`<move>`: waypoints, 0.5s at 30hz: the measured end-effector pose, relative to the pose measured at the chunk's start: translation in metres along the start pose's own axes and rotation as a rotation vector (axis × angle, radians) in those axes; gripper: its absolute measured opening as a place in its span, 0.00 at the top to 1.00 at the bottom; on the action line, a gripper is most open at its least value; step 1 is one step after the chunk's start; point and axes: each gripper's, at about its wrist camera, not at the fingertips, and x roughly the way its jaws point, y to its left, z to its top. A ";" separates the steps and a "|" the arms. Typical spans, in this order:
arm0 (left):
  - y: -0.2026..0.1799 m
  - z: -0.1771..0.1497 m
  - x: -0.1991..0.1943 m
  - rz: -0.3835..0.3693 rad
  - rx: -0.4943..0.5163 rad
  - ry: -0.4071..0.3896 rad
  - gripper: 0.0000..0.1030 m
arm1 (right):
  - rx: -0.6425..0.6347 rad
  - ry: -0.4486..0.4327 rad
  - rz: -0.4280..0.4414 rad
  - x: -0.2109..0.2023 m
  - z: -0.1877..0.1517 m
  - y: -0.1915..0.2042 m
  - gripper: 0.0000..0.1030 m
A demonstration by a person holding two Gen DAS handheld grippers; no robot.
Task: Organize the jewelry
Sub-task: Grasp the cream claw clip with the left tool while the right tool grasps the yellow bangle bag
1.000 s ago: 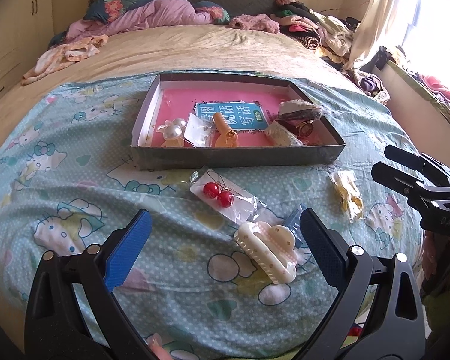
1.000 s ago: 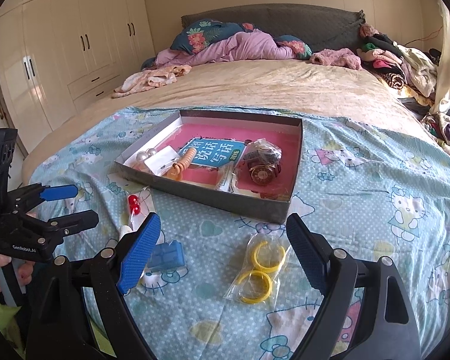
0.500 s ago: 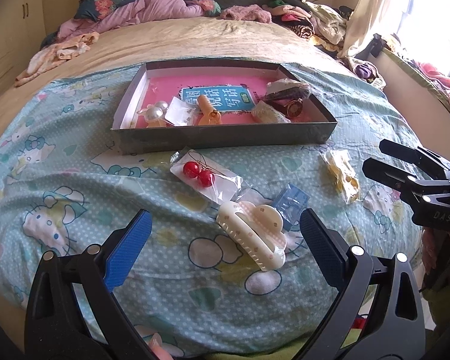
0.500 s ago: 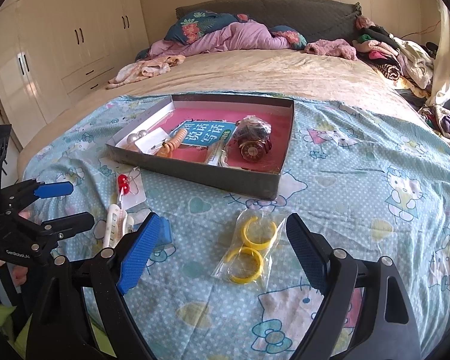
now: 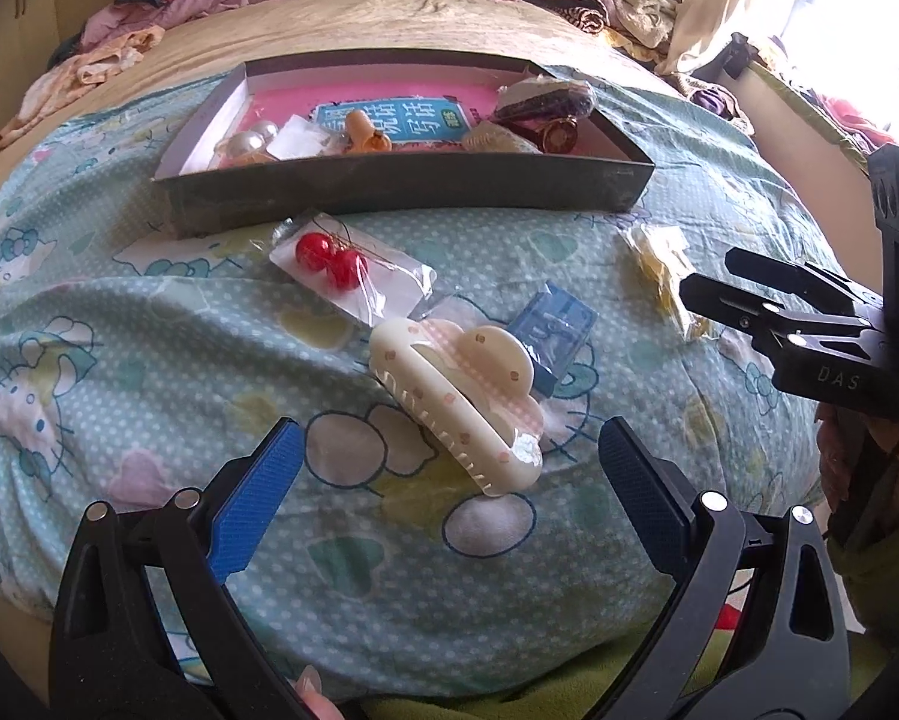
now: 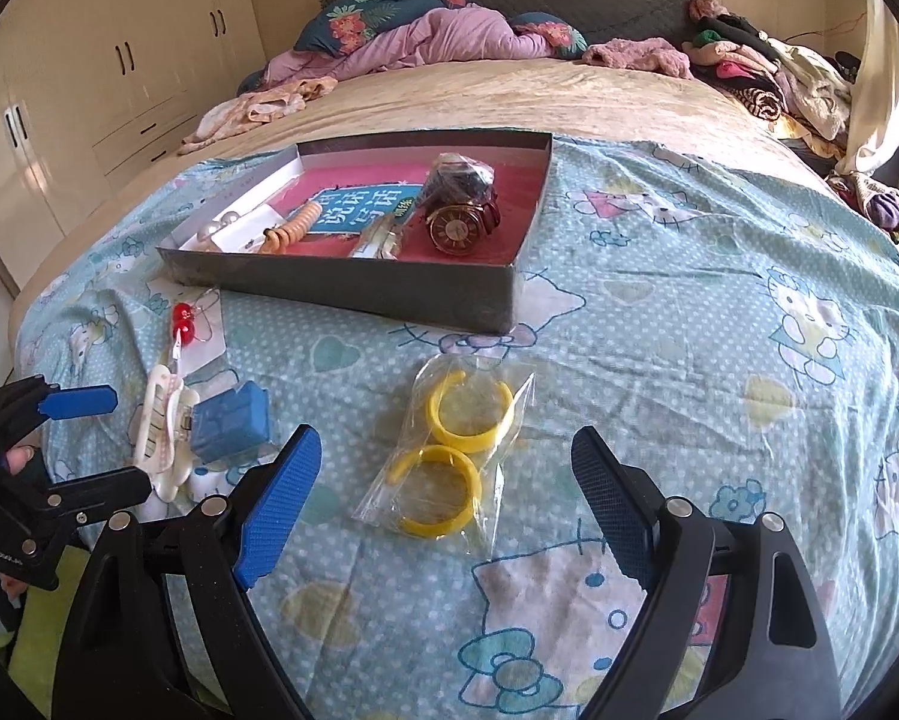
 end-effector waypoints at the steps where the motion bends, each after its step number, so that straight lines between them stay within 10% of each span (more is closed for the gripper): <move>1: 0.000 -0.002 0.002 -0.006 -0.001 0.006 0.11 | 0.000 0.008 0.000 0.004 -0.001 -0.001 0.18; 15: 0.002 -0.002 0.016 -0.016 -0.033 0.016 0.46 | -0.020 0.026 -0.009 0.032 -0.005 -0.001 0.58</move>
